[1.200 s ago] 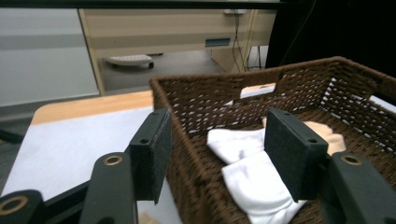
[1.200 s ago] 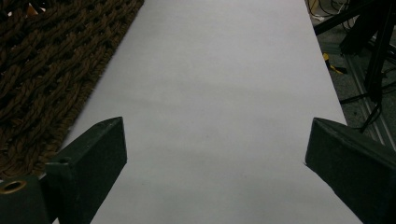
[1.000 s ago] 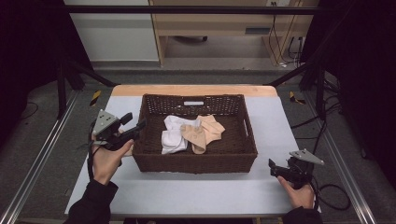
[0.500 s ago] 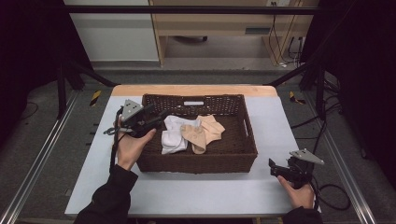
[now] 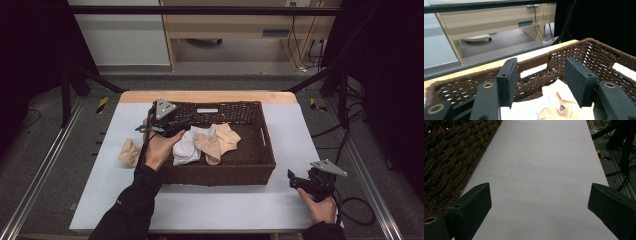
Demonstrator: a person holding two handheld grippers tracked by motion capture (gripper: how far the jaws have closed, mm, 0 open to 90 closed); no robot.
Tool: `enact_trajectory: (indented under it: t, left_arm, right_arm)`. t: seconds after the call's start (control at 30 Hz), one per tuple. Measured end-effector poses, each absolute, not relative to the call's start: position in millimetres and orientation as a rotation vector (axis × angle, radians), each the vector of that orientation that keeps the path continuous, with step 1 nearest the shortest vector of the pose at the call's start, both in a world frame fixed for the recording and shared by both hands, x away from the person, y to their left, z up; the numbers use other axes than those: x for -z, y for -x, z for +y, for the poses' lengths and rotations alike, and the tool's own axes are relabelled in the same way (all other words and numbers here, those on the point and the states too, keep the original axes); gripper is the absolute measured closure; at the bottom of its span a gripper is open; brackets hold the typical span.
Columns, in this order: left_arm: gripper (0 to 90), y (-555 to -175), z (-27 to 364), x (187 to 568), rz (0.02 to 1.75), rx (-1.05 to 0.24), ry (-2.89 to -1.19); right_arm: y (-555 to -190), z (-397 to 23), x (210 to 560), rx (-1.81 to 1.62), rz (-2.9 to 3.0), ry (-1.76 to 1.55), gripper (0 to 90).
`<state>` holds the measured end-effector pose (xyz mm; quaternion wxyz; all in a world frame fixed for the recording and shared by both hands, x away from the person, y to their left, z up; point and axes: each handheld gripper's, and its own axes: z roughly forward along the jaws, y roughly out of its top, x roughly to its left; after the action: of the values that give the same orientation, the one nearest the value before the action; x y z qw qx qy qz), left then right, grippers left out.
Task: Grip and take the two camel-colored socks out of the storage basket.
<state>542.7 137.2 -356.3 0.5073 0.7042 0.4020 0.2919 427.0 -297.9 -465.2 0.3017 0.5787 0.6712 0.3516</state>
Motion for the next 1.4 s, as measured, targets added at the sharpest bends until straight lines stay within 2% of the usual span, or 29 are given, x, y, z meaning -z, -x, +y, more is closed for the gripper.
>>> enact_trajectory:
  t: [0.3, 0.73, 1.4]
  left_arm:
    - [43.2, -564, 122, 383, 1.025, -0.674, -1.798]
    - [44.4, -575, 115, 410, 1.064, -0.645, -1.965]
    - [45.0, -582, 111, 427, 1.112, -0.522, -2.105]
  right_arm:
    - [-428, -297, 465, -0.932, 1.784, -1.528, 5.2]
    - [-428, -297, 465, -0.932, 1.787, -1.533, 5.4]
    - [-428, -297, 465, -0.932, 1.788, -1.534, 5.5]
